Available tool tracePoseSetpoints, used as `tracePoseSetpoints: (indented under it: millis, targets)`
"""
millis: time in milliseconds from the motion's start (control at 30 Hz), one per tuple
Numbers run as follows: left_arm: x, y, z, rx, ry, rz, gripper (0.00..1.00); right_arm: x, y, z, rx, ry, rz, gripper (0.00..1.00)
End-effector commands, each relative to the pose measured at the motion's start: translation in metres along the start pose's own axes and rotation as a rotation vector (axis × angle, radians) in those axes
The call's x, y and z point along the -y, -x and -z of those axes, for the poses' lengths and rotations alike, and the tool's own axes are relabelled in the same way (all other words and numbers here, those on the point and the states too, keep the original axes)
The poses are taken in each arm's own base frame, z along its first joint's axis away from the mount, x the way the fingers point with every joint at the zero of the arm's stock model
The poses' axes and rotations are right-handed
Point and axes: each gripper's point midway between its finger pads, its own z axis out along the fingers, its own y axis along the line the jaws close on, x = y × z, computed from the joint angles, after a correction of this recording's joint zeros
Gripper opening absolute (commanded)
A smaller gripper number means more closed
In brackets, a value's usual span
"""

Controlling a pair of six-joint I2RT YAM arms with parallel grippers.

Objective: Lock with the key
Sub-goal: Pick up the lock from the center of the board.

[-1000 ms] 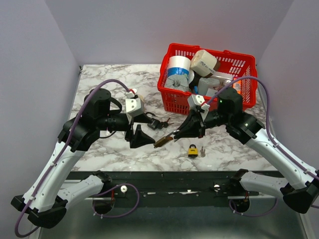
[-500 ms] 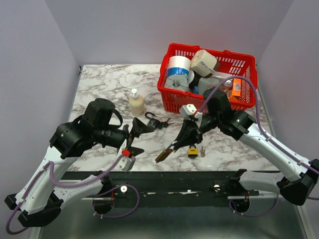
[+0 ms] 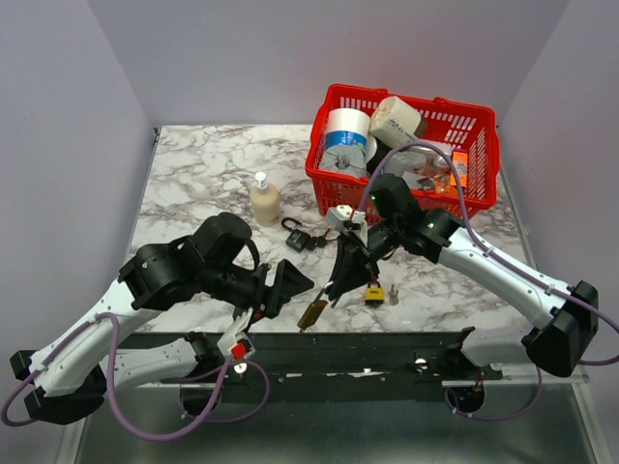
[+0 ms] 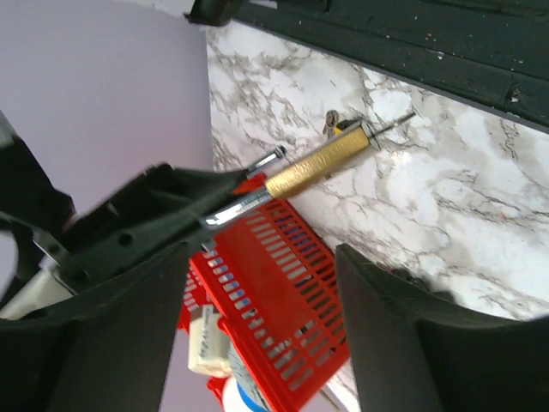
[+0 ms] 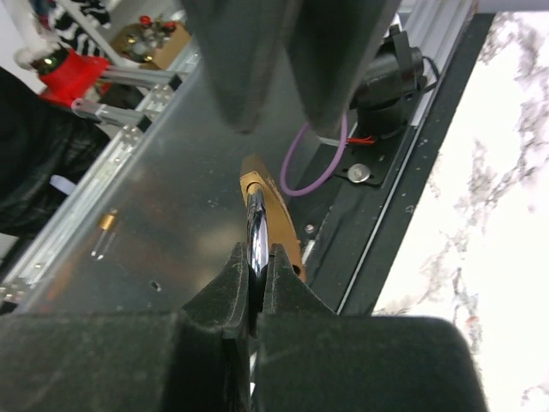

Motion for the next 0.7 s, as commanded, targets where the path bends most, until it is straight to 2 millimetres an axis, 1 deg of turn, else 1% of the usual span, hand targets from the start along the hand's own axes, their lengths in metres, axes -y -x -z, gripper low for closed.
tracePoseSetpoints:
  millis: [0,33,100,133,233,267,300,367,433,500,600,667]
  targets:
    - [-0.008,0.018,-0.012,0.073,-0.027,-0.302,0.70,-0.014,0.020,-0.005,0.054,0.147,0.011,0.01]
    - [-0.005,0.022,-0.014,0.091,-0.039,-0.321,0.66,-0.015,0.024,-0.005,0.056,0.155,0.014,0.01]
    - [0.003,0.026,-0.023,0.116,-0.059,-0.350,0.62,-0.014,0.026,-0.007,0.057,0.168,0.012,0.01]
    - [0.003,0.024,-0.025,0.102,-0.057,-0.371,0.61,-0.013,0.027,-0.008,0.056,0.171,0.012,0.01]
    - [0.013,0.021,-0.035,0.104,-0.110,-0.410,0.59,-0.017,0.029,-0.011,0.055,0.188,0.019,0.01]
    - [0.013,0.021,-0.037,0.106,-0.119,-0.415,0.59,-0.017,0.029,-0.011,0.054,0.191,0.018,0.01]
    - [0.014,0.020,-0.039,0.109,-0.129,-0.414,0.59,-0.018,0.030,-0.013,0.053,0.197,0.018,0.01]
    - [0.016,0.019,-0.044,0.106,-0.147,-0.427,0.64,-0.020,0.029,-0.014,0.050,0.206,0.016,0.01]
    - [0.017,0.018,-0.047,0.101,-0.157,-0.448,0.67,-0.021,0.029,-0.017,0.047,0.216,0.016,0.01]
    - [0.021,0.015,-0.050,0.097,-0.183,-0.466,0.67,-0.023,0.028,-0.020,0.041,0.228,0.009,0.01]
    - [0.026,0.011,-0.053,0.086,-0.218,-0.473,0.63,-0.023,0.025,-0.024,0.035,0.241,-0.015,0.01]
    - [0.027,0.009,-0.054,0.078,-0.229,-0.477,0.56,-0.023,0.025,-0.024,0.033,0.244,-0.029,0.01]
